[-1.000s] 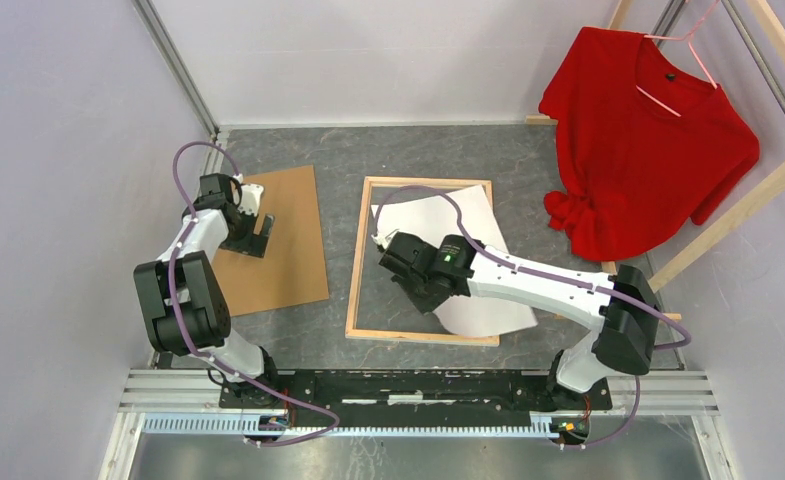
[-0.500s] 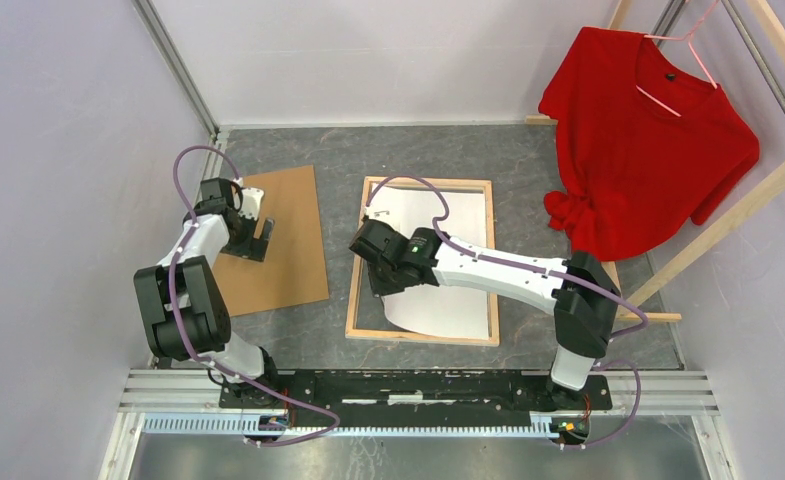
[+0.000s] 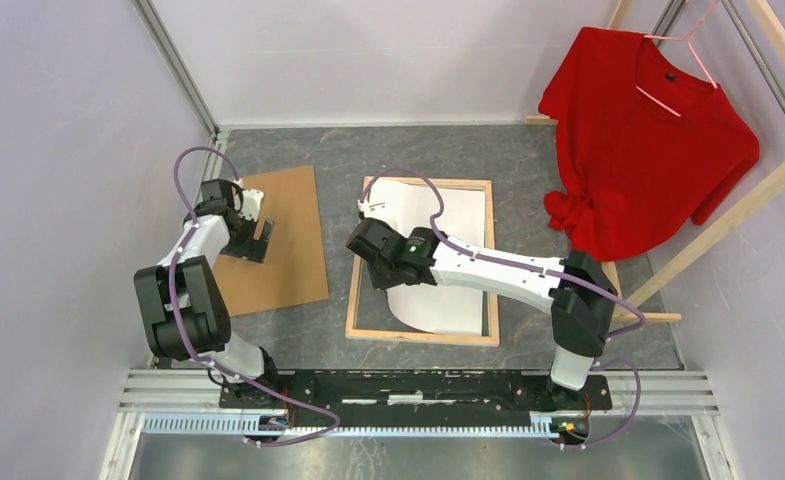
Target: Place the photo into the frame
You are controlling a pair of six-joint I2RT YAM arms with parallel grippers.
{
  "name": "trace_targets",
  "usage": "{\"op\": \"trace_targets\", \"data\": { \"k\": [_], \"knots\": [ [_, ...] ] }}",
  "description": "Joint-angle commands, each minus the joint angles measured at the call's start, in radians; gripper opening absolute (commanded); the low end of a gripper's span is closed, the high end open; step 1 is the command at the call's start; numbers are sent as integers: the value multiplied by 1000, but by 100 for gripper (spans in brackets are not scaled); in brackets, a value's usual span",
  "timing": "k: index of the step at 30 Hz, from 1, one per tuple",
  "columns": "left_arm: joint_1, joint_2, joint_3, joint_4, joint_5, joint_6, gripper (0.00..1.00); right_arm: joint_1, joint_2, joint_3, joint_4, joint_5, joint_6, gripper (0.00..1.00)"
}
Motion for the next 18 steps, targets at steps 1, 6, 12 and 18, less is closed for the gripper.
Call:
{"op": "trace_targets", "data": {
  "k": [1,6,12,18],
  "knots": [
    [-5,-27,2,24,-10,22,100,-3,12,12,3,60,-58,0],
    [-5,-23,12,16,-7,23,100,-3,-16,-55,3,46,-68,0],
    [-6,-22,26,5,-6,25,100,2,-57,-122,17,14,-56,0],
    [-5,-23,33,-1,-3,25,100,5,-60,-128,32,14,-57,0]
  ]
}}
